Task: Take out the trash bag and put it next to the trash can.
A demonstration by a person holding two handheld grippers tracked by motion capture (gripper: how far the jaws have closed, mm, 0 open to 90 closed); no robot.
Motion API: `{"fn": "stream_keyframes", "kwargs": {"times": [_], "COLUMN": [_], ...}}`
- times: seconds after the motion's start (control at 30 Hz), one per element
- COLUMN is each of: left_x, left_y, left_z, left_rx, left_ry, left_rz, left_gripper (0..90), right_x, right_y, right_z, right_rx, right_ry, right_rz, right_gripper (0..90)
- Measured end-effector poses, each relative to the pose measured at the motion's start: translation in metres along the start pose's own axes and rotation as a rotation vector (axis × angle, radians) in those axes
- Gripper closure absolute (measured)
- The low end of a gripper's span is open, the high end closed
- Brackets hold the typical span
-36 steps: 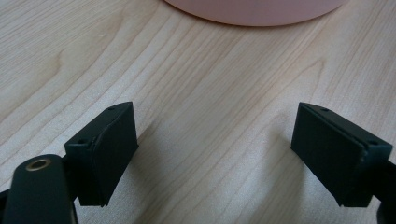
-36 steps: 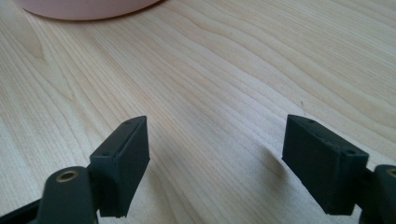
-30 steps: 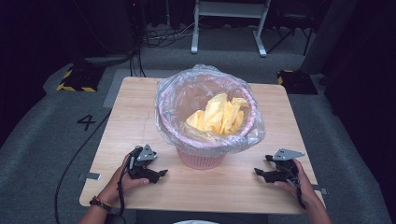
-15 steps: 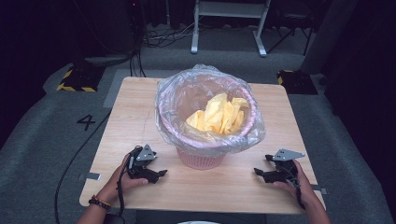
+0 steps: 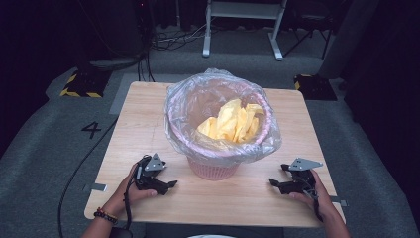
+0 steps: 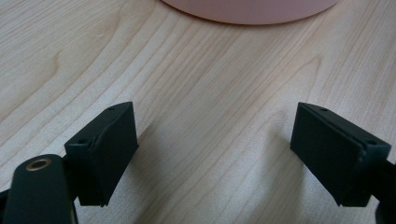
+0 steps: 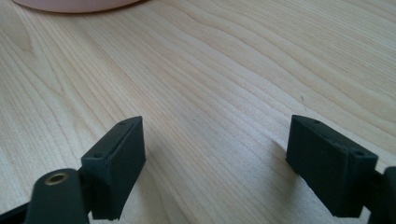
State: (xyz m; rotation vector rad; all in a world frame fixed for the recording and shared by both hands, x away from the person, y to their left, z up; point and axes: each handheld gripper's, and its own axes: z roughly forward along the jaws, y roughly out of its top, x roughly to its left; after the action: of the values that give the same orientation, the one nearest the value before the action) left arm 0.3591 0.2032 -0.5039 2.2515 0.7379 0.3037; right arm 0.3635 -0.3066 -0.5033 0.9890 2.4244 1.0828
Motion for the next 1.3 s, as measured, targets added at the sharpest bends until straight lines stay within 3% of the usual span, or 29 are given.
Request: {"fn": "stream_keyframes", "kwargs": {"times": [0.6, 0.67, 1.03, 1.23, 1.27, 1.3], "left_x": [0.0, 0.0, 0.0, 0.0, 0.0, 0.0], "left_y": [0.0, 0.0, 0.0, 0.0, 0.0, 0.0], "left_z": [0.0, 0.0, -0.001, 0.0, -0.001, -0.001], "left_rx": [0.001, 0.001, 0.001, 0.001, 0.001, 0.001], "left_ry": [0.006, 0.007, 0.005, 0.004, 0.005, 0.005], "left_rz": [-0.008, -0.007, -0.004, -0.004, -0.004, -0.004], "left_gripper": [14.4, 14.4, 14.4, 14.4, 14.4, 14.4], "right_x": [0.006, 0.008, 0.016, 0.021, 0.025, 0.026], "right_y": [-0.002, 0.002, 0.019, 0.036, 0.045, 0.048], "right_z": [-0.006, -0.012, -0.026, -0.044, -0.052, -0.055], "right_rx": [-0.024, -0.078, -0.175, -0.272, -0.323, -0.341], "right_ry": [-0.04, -0.048, -0.115, -0.174, -0.191, -0.195], "right_rz": [-0.012, -0.018, -0.056, -0.067, -0.074, -0.075], "right_gripper": [22.7, 23.3, 26.2, 28.6, 29.5, 30.1]}}
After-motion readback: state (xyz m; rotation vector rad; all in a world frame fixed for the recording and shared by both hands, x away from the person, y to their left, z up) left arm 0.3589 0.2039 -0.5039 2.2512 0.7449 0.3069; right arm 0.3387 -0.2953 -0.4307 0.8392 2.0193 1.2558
